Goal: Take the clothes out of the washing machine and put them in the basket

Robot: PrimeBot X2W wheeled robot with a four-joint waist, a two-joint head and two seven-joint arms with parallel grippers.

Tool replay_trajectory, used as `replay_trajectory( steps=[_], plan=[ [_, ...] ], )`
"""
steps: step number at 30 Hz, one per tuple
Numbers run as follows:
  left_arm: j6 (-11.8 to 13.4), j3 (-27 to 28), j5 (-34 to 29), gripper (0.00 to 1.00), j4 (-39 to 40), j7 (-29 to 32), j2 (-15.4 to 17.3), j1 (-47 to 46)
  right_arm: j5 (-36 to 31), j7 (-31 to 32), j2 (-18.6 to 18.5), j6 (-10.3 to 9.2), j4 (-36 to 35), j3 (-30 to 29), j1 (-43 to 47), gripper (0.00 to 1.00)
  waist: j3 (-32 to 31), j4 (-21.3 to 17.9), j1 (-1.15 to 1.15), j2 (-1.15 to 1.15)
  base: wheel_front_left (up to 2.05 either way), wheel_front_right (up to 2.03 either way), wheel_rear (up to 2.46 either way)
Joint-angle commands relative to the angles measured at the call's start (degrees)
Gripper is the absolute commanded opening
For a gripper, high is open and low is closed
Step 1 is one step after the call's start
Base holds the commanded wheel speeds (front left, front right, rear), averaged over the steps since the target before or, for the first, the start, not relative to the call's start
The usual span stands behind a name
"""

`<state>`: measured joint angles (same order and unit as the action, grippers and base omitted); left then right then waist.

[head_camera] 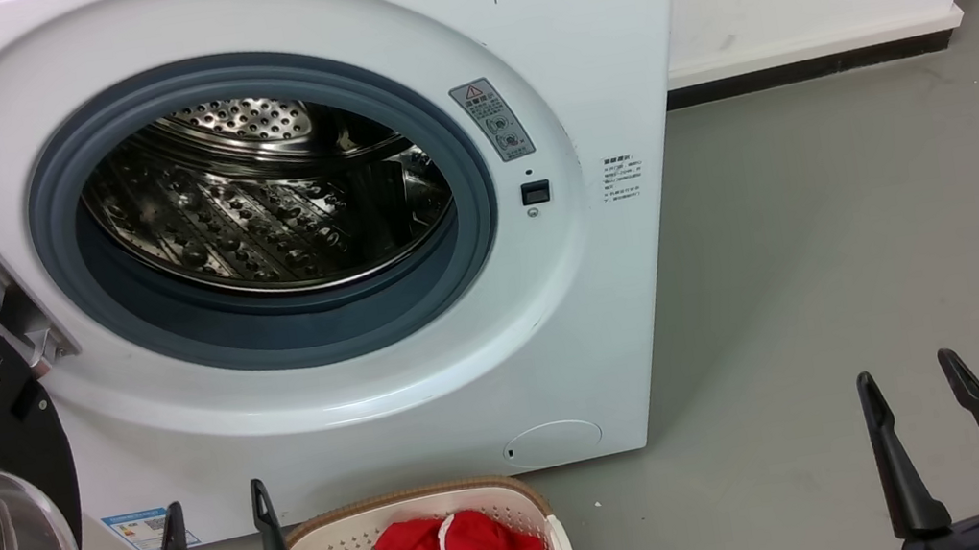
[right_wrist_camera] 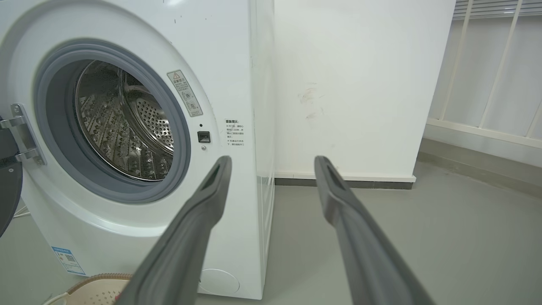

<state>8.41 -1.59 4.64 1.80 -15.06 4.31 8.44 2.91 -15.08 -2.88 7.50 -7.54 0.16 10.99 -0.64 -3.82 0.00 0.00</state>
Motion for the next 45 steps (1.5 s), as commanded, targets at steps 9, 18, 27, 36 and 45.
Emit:
replay_trajectory(
  steps=[9,18,27,36,45],
  plan=[
    [-1.3,1.1,-1.5,1.00,0.0,-0.2,-1.1,2.0,0.5,-0.1,0.0,-0.02,1.0,-0.5,1.2,1.00,-0.7,0.3,0.00,0.00,0.00,0.00,0.00],
    [-1.9,1.5,-1.7,1.00,-0.6,-0.2,-1.4,2.1,0.4,-0.1,0.0,-0.02,1.0,-0.3,0.9,1.00,-0.7,0.1,0.00,0.00,0.00,0.00,0.00],
    [-1.9,1.4,-0.8,0.00,-2.8,0.3,-1.3,2.0,1.3,0.1,0.0,0.00,3.1,-0.1,1.0,0.00,-0.8,0.0,0.00,0.00,0.00,0.00,0.00],
    [-3.4,1.4,10.9,0.00,-3.9,2.3,-0.7,0.2,13.1,1.9,-0.8,0.00,5.1,0.1,-1.2,0.00,-0.6,0.3,0.00,0.00,0.00,0.00,0.00],
    [-5.1,1.5,21.3,0.00,-5.8,4.1,-0.2,-1.9,23.5,3.7,-1.4,0.00,7.3,0.2,-3.3,0.00,-0.5,0.6,0.00,0.00,0.00,0.00,0.00]
  ],
)
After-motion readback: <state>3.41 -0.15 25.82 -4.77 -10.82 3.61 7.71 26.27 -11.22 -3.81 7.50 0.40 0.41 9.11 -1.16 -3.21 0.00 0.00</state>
